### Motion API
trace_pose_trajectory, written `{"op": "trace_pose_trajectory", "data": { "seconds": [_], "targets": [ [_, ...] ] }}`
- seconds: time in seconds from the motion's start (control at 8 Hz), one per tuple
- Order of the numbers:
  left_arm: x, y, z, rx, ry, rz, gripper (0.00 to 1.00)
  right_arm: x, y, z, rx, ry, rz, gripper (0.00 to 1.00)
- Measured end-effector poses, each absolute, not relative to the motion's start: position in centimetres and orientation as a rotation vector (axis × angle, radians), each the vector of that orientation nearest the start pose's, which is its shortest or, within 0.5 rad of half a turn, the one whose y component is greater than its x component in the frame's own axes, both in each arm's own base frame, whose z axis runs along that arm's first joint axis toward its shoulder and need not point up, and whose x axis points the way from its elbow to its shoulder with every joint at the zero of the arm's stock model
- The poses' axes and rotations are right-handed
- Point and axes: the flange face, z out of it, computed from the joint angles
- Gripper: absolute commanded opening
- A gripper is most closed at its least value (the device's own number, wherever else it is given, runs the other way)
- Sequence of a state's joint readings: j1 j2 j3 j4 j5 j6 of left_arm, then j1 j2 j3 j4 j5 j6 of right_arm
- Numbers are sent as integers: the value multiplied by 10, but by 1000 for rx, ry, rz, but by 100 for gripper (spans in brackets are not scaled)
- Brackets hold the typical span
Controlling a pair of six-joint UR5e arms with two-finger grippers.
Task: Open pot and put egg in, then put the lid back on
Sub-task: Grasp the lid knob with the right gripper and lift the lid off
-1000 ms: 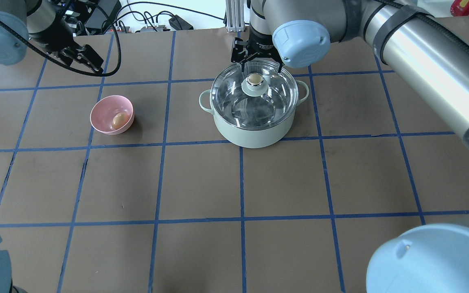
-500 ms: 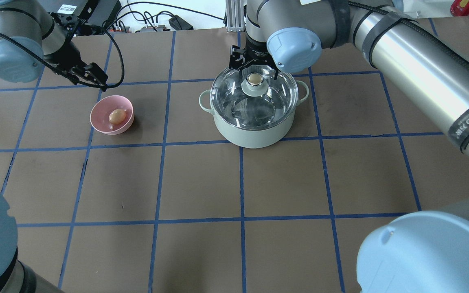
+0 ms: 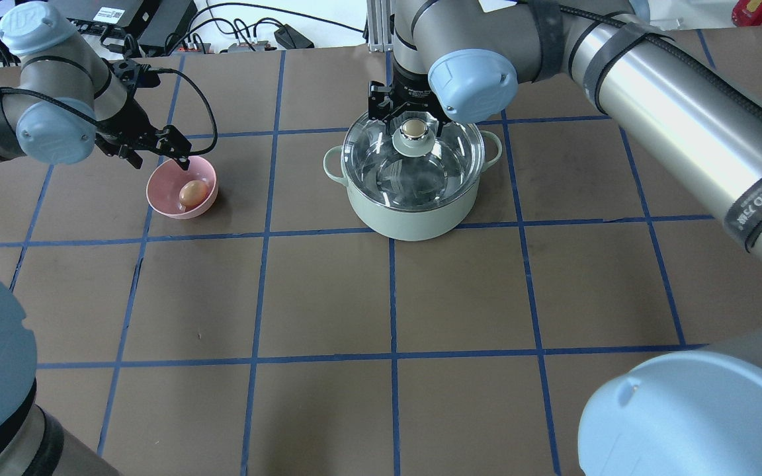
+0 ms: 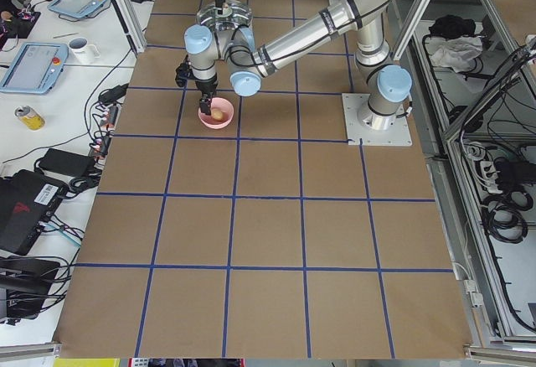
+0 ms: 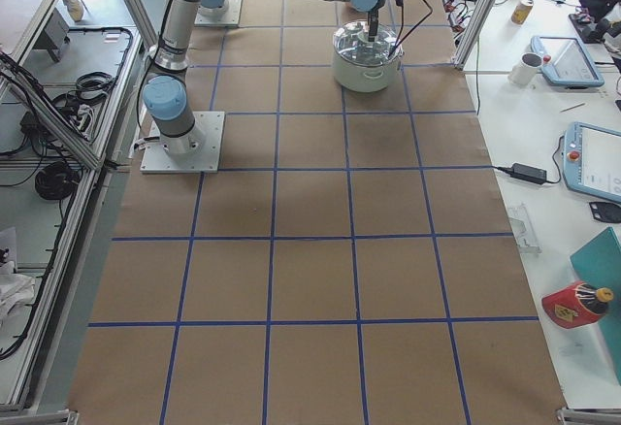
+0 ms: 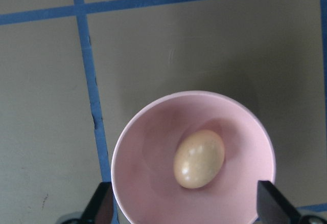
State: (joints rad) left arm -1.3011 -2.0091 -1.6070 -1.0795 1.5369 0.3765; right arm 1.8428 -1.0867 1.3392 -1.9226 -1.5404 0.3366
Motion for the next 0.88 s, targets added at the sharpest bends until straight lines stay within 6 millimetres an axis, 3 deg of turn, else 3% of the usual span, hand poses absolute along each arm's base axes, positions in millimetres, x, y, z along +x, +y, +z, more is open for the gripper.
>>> {"op": "trace_pose_trajectory", "data": {
  "seconds": [0.25, 0.38, 0.62, 0.88],
  "targets": [
    [37, -646, 252, 104, 3173, -15, 85, 318, -624, 350, 95, 3067, -119, 6],
    [37, -647, 244, 93, 3177, 1, 87, 318, -623, 351, 92, 3067, -113, 0],
    [36, -648, 232, 32, 3186, 27, 87, 317, -621, 354, 71, 3071, -106, 0],
    [31, -645, 224, -55, 3215, 45, 87, 299, -615, 381, -6, 3076, -120, 0]
  ]
}}
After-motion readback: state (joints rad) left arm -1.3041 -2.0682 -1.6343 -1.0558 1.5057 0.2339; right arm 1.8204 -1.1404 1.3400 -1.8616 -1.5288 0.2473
